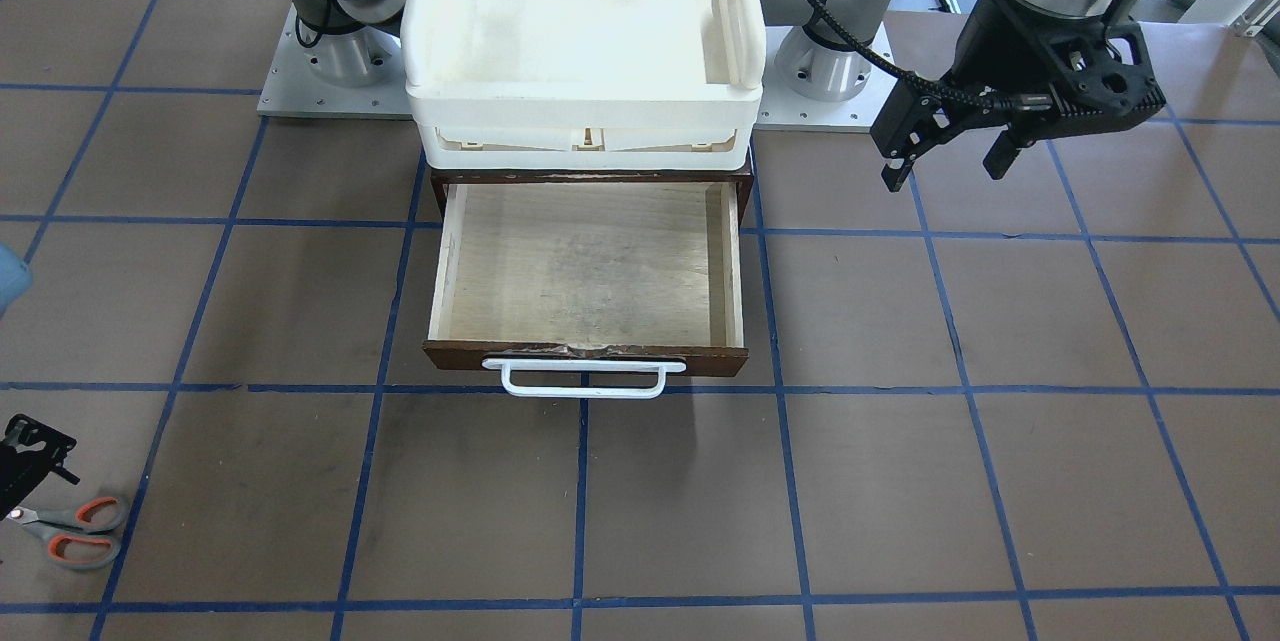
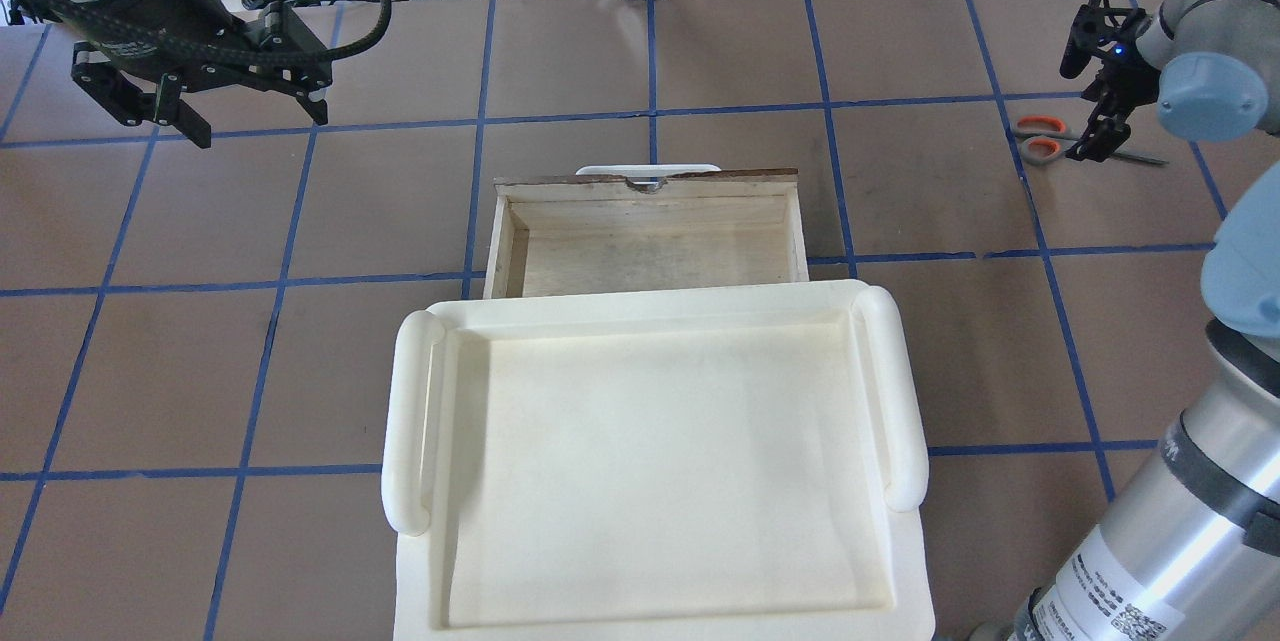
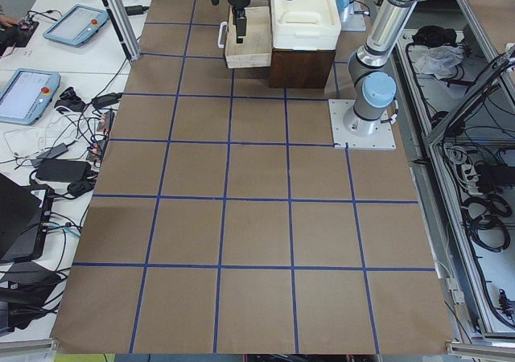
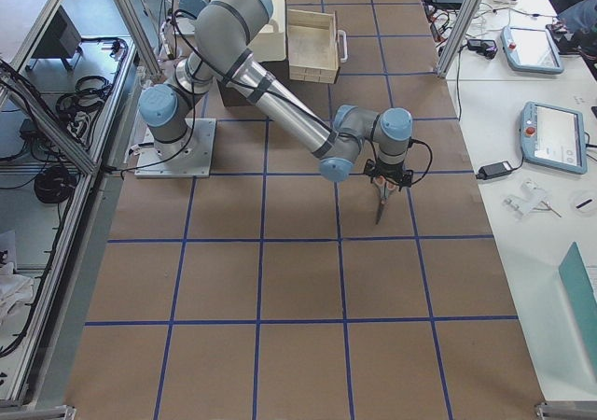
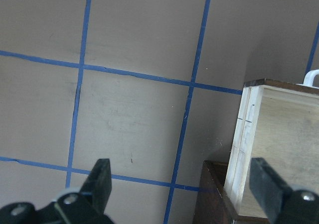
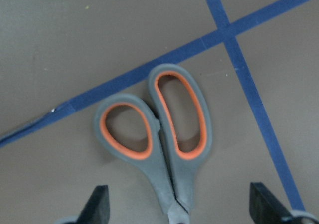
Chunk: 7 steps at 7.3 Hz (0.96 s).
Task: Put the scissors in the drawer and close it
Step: 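Lower the right gripper and grasp the scissors by the handles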
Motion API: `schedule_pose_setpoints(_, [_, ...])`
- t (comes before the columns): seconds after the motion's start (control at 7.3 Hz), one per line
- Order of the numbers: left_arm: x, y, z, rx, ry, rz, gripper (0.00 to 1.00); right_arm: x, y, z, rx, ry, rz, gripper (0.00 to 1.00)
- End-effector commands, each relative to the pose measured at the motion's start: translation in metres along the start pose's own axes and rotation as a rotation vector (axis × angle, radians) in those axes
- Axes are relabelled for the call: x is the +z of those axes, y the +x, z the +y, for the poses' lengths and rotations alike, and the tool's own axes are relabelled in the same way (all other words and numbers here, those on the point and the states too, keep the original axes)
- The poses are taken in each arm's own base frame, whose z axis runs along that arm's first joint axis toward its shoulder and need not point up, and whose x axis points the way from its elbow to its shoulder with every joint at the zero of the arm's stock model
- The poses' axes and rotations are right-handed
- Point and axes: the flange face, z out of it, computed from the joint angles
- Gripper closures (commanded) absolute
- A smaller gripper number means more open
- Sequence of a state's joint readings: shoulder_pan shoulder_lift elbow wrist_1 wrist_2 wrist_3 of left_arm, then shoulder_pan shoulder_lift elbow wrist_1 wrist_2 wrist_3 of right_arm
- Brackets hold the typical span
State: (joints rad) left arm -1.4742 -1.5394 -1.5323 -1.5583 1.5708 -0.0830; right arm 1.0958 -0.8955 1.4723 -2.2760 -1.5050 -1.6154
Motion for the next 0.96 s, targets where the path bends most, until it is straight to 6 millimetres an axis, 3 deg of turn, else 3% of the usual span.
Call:
schedule_pose_setpoints(0.0, [0.0039, 0.0004, 0.0040, 0.000, -0.007, 0.000, 0.00, 0.0104, 0.0069, 0.0111, -0.005, -0.010, -0.010, 0.00])
schedule_pose_setpoints(0.68, [0.0034, -0.0004, 0.0046, -0.001, -0.003, 0.000, 0.00, 0.0180, -0.0003, 0.0095, 0.019, 0.010, -0.084, 0.13])
schedule_pose_setpoints(0.82, [0.0034, -0.0004, 0.0046, -0.001, -0.003, 0.000, 0.00, 0.0180, -0.0004, 0.0100, 0.020, 0.006, -0.084, 0.35])
